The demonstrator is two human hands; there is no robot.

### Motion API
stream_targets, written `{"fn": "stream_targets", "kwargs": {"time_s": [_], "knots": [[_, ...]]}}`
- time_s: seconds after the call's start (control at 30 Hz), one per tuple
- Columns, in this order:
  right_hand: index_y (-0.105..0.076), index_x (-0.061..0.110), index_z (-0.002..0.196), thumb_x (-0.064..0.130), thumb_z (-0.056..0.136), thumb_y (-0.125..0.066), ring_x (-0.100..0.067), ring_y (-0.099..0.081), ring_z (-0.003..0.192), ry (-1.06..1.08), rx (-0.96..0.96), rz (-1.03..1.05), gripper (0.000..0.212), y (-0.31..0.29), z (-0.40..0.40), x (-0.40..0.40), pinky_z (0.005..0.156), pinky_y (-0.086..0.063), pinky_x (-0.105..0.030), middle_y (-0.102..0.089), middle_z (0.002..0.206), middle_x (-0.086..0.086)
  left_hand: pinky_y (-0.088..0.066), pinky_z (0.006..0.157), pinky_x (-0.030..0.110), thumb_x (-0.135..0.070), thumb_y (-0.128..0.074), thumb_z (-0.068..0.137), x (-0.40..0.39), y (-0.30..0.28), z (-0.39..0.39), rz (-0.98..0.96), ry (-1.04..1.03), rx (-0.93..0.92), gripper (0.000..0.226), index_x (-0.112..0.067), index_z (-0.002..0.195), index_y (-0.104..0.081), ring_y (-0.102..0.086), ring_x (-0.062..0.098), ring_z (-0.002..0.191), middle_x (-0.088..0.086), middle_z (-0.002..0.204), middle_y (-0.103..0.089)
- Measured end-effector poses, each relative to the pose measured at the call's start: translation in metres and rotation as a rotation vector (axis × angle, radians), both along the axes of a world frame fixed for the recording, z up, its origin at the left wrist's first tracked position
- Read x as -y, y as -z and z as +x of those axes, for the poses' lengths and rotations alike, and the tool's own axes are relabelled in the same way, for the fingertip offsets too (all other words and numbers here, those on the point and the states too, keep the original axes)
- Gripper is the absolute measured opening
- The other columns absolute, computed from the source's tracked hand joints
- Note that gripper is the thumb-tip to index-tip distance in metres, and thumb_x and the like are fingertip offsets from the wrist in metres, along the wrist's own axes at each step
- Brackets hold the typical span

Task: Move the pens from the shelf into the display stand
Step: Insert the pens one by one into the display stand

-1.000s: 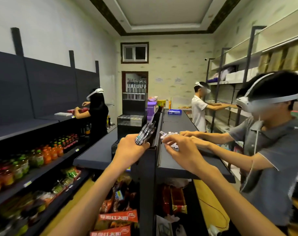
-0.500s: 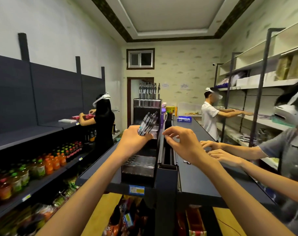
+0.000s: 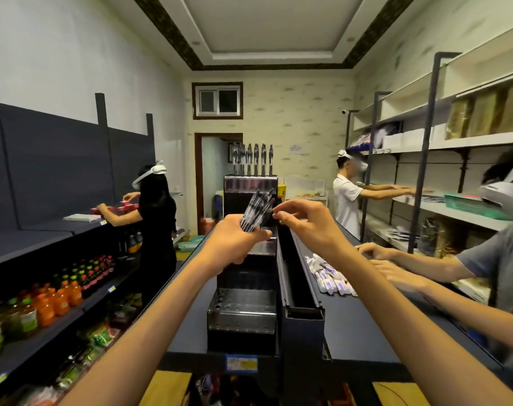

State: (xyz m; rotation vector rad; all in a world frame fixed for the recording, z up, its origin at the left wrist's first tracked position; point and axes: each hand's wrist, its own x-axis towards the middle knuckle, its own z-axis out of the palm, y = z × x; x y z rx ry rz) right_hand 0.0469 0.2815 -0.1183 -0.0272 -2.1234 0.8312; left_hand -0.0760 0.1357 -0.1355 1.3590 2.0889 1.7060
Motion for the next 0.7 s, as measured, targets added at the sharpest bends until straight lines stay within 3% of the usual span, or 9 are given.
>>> {"fn": "stream_targets", "kwargs": {"time_s": [0.1, 0.27, 0.37, 0.53, 0.7], "knots": [[-0.074, 0.019, 0.101, 0.013, 0.097, -0.066, -0.014, -0.073, 0.089, -0.119, 0.017, -0.191, 0.011, -0.008, -0.016, -0.002, 0.079, -0.055, -0.023, -0.078, 0.093, 0.003, -0.027, 0.040, 0.023, -0.023, -0.074, 0.089, -0.001, -0.004, -0.016, 0.000, 0.120, 0.026, 0.022, -0.016, 0.079, -0.056, -0.035, 0.015, 0.042, 0.001, 0.054, -0.042], [-0.078, 0.029, 0.105, 0.032, 0.094, -0.070, -0.020, -0.074, 0.102, -0.250, 0.084, -0.359, 0.014, -0.014, -0.039, -0.005, 0.093, -0.056, -0.037, -0.078, 0.108, -0.002, -0.030, 0.038, 0.022, -0.024, -0.069, 0.095, -0.001, -0.012, -0.042, 0.021, 0.229, 0.047, 0.021, -0.012, 0.085, -0.055, -0.037, 0.013, 0.041, 0.003, 0.056, -0.046], [-0.078, 0.025, 0.109, 0.040, 0.089, -0.072, -0.023, -0.073, 0.103, -0.349, 0.109, -0.486, 0.026, -0.018, -0.052, -0.002, 0.097, -0.057, -0.042, -0.076, 0.111, -0.007, -0.030, 0.038, 0.022, -0.029, -0.070, 0.094, -0.001, -0.015, -0.057, 0.015, 0.287, 0.030, 0.024, -0.013, 0.083, -0.057, -0.038, 0.013, 0.043, 0.003, 0.056, -0.048], [-0.078, 0.012, 0.101, 0.038, 0.085, -0.080, -0.030, -0.075, 0.094, -0.293, 0.070, -0.547, 0.030, -0.026, -0.069, 0.002, 0.081, -0.061, -0.037, -0.076, 0.107, -0.016, -0.034, 0.039, 0.024, -0.032, -0.070, 0.093, -0.004, -0.017, -0.076, -0.012, 0.306, -0.018, 0.024, -0.012, 0.085, -0.060, -0.041, 0.013, 0.042, 0.001, 0.057, -0.053], [-0.077, 0.006, 0.095, 0.020, 0.093, -0.072, -0.029, -0.076, 0.085, -0.264, 0.013, -0.600, 0.015, -0.034, -0.078, 0.012, 0.072, -0.062, -0.034, -0.077, 0.095, -0.017, -0.034, 0.039, 0.024, -0.037, -0.073, 0.083, -0.008, -0.018, -0.088, 0.013, 0.252, -0.005, 0.027, -0.011, 0.085, -0.062, -0.041, 0.015, 0.040, 0.000, 0.052, -0.051]]}}
